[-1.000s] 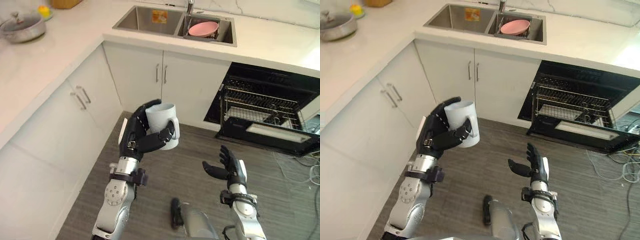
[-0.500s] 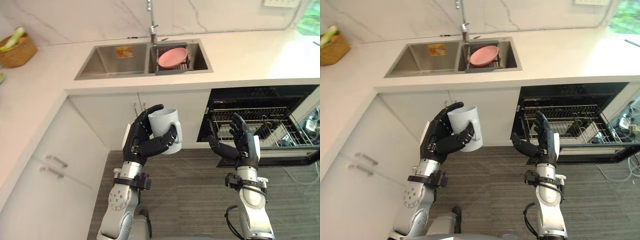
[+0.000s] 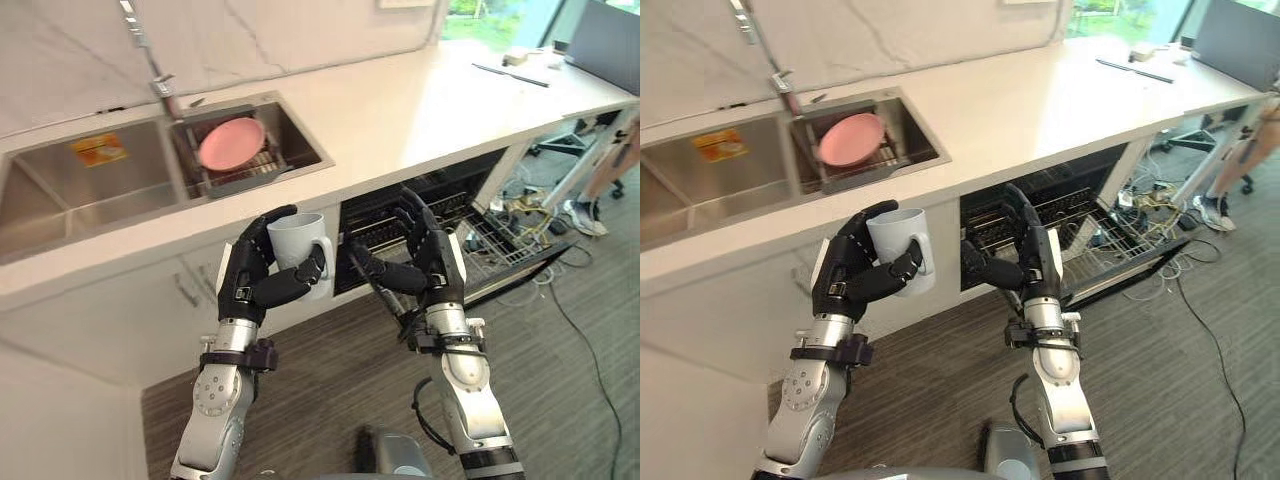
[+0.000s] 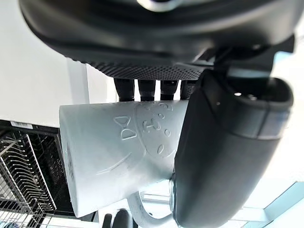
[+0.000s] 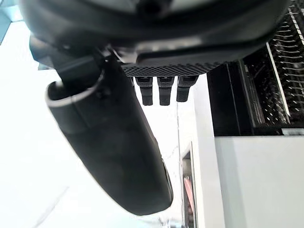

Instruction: Walk over to the sink, pick up the cup, carry it to the dishwasher, place the cup inside the dishwasher, then close the dishwasher door

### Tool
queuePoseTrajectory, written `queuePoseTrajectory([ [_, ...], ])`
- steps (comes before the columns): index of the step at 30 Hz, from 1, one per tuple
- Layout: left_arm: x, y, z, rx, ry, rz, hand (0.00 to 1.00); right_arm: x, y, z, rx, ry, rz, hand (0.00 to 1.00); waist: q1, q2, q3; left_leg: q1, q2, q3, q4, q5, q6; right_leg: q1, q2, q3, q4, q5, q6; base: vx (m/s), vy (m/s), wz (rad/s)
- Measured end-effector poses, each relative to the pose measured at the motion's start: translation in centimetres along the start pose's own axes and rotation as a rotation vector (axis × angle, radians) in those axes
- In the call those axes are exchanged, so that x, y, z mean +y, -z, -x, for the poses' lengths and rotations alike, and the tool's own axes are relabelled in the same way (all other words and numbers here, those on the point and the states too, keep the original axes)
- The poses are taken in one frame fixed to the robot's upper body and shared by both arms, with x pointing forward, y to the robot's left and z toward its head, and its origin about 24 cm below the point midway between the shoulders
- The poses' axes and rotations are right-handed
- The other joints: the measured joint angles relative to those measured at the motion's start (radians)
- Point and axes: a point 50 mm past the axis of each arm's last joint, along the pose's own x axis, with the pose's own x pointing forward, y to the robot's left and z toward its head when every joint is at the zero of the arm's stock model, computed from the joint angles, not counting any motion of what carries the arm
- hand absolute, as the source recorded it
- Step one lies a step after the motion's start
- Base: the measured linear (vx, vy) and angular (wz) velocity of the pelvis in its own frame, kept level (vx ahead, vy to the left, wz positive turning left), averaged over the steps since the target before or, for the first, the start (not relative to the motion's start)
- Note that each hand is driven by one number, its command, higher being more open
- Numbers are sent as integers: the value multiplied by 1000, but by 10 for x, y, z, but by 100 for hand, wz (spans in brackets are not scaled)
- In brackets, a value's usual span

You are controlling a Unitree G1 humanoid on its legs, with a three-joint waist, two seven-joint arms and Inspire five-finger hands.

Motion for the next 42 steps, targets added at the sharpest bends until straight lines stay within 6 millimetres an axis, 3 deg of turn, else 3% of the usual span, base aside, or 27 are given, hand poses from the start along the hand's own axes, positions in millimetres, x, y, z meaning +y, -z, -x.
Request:
queuePoseTrajectory([
  [2,-3,3,-4,4,-1,13,30,-5,-3,5,-4,11,-9,90,-5,7,4,-32,46,-34,114,1,0,29,30,-5,-14,-16,-21,369,-158,-17],
  [5,-5,10,-7,28,-3,20,30,-12,-10,15,-20,46,-53,90,-5,8,16,-108,109,-88,425,80,5,177,54,10,-113,-24,-30,266,-86,-19],
  [7,-5,9,-8,24,-3,23,30,-13,-22,18,-73,52,-74,90,-1,15,11,-154,92,-134,469,33,0,228,50,37,-155,-22,-28,213,11,-37],
  [9,-6,7,-10,12,0,22,30,-14,-32,18,-132,47,-88,90,3,24,6,-204,66,-173,401,-6,12,247,48,67,-177,-19,-22,151,64,-46],
  [12,-5,6,-11,8,-1,19,30,-13,-31,17,-133,28,-103,90,25,26,4,-219,-8,-292,173,2,5,257,44,146,-183,-12,-12,145,175,-80],
  [14,-5,6,-12,5,-12,14,30,-10,-25,18,-101,13,-149,90,24,33,0,-193,-29,-337,11,164,14,270,56,200,-196,-8,20,128,224,-77],
  [16,-2,6,-12,5,-10,-24,30,-5,-21,22,-82,1,-216,90,13,15,-10,-151,-54,-306,-48,181,33,288,28,227,-233,5,41,87,169,-42],
  [20,-2,0,-19,-24,1,-48,30,5,-20,22,-78,-49,-302,90,11,12,-13,-79,-108,-248,-184,240,63,291,-15,278,-276,27,77,18,112,-30],
  [30,-6,-9,-31,-81,17,-110,30,16,-20,22,-72,-109,-362,90,-3,3,-22,-30,-124,-165,-275,273,71,283,-18,358,-332,73,101,-11,25,-24],
  [42,-18,-6,-30,-71,72,-121,30,24,-6,23,-1,-142,-396,90,1,-18,-54,-26,-136,-156,-326,300,78,270,-24,368,-355,91,111,-22,-6,-3],
])
